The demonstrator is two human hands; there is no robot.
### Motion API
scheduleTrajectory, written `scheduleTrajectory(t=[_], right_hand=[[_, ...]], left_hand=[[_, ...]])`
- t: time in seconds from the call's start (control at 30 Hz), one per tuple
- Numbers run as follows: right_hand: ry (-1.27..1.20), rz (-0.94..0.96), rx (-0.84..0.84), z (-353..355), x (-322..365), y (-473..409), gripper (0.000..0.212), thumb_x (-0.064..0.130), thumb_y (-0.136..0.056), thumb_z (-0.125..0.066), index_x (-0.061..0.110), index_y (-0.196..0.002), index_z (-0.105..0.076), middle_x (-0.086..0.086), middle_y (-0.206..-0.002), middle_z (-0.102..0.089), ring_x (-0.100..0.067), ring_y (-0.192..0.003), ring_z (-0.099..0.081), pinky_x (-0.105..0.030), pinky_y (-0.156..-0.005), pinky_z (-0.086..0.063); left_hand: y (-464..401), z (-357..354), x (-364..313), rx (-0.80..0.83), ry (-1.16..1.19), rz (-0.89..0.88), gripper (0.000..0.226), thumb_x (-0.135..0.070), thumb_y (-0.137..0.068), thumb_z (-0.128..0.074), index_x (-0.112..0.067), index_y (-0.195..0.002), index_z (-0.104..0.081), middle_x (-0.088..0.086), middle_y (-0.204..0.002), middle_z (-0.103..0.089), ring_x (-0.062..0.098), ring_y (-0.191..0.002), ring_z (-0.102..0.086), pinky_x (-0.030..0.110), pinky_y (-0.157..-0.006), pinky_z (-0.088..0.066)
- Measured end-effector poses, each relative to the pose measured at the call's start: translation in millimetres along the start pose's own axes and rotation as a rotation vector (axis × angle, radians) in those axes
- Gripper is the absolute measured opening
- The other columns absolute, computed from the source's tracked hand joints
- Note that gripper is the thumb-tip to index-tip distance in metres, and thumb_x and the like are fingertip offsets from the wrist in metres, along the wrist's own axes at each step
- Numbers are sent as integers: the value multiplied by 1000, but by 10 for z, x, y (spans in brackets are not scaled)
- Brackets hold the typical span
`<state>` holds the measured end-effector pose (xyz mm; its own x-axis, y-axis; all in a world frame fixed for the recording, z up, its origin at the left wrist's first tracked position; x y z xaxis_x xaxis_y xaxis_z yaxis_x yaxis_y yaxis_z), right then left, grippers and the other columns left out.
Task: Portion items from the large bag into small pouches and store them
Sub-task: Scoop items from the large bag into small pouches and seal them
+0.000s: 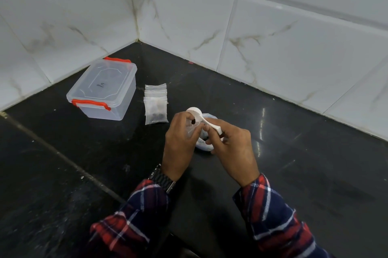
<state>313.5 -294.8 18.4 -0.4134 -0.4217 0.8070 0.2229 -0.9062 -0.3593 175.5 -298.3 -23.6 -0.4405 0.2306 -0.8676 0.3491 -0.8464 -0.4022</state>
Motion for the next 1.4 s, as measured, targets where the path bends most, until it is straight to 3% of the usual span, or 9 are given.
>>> scheduleTrajectory(t=[0.1,0.43,0.57,0.7,0.9,1.0,1.1,1.2,1.4], right_hand=[[8,7,2,-18,-19,-20,23,17,-93,-60,16,-115,-69,4,-96,-73,-7,-77,-69,-32,-72,-58],[-208,-98,-257,290,-248,-76,16,14,-94,-56,19,-103,-69,-4,-91,-67,-23,-75,-67,-38,-59,-56],[215,-142,-45,106,-515,-61,20,14,-94,-55,10,-108,-68,-2,-97,-63,-10,-79,-58,-21,-70,-47],[539,-66,164,-270,-788,-11,28,9,-94,-50,6,-120,-61,-9,-110,-56,-23,-94,-57,-36,-79,-53],[776,-119,428,-448,-966,64,45,26,-91,-50,14,-135,-43,-7,-130,-39,-24,-108,-43,-35,-94,-45],[602,-178,410,-329,-915,-15,55,32,-86,-61,20,-137,-45,-2,-127,-39,-19,-110,-38,-34,-100,-39],[113,-227,219,-151,-736,-167,37,21,-87,-67,24,-122,-57,3,-119,-52,-14,-105,-51,-27,-95,-44],[-269,-258,249,-177,-544,-244,17,11,-86,-68,22,-98,-66,3,-101,-69,-11,-92,-66,-20,-81,-51],[-512,-296,165,-221,-511,-275,10,1,-84,-66,10,-80,-66,4,-68,-68,-5,-64,-63,-16,-65,-51]], left_hand=[[0,-4,48,-1,6,55,27,-27,-86,-68,-27,-95,-42,-4,-98,-55,9,-91,-57,23,-75,-53],[-28,54,134,-72,83,108,39,-23,-80,-76,-26,-98,-41,-14,-92,-55,7,-85,-61,16,-72,-49],[-35,64,202,-80,133,171,28,-18,-83,-72,-19,-99,-49,-12,-92,-58,-3,-81,-61,8,-68,-45],[-44,47,186,-53,201,204,14,-13,-88,-66,-15,-99,-58,-12,-91,-63,-9,-83,-60,6,-72,-44],[-61,48,223,5,314,271,14,-12,-87,-66,-26,-87,-65,-11,-86,-68,-3,-81,-63,13,-73,-48],[-57,51,266,35,397,338,10,-11,-86,-68,-21,-86,-68,-7,-86,-69,1,-81,-65,17,-72,-51],[-71,48,273,87,419,361,7,-11,-83,-70,-14,-89,-69,-5,-88,-70,2,-81,-67,16,-71,-52],[-89,31,260,126,433,371,9,-8,-81,-71,-7,-89,-67,-6,-79,-71,1,-75,-66,17,-70,-53],[-72,19,275,161,471,394,5,-8,-84,-68,-7,-89,-66,-4,-81,-71,6,-80,-66,22,-74,-54]])
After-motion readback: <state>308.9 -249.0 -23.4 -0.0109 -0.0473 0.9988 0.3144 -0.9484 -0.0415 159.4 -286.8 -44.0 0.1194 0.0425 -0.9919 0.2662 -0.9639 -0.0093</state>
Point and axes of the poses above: each hand's wrist, its own y-axis away from the middle knuckle, its own z-axis out of the back of the hand, x = y × z, the point moved 8 cm from there along -y, towards the middle knuckle
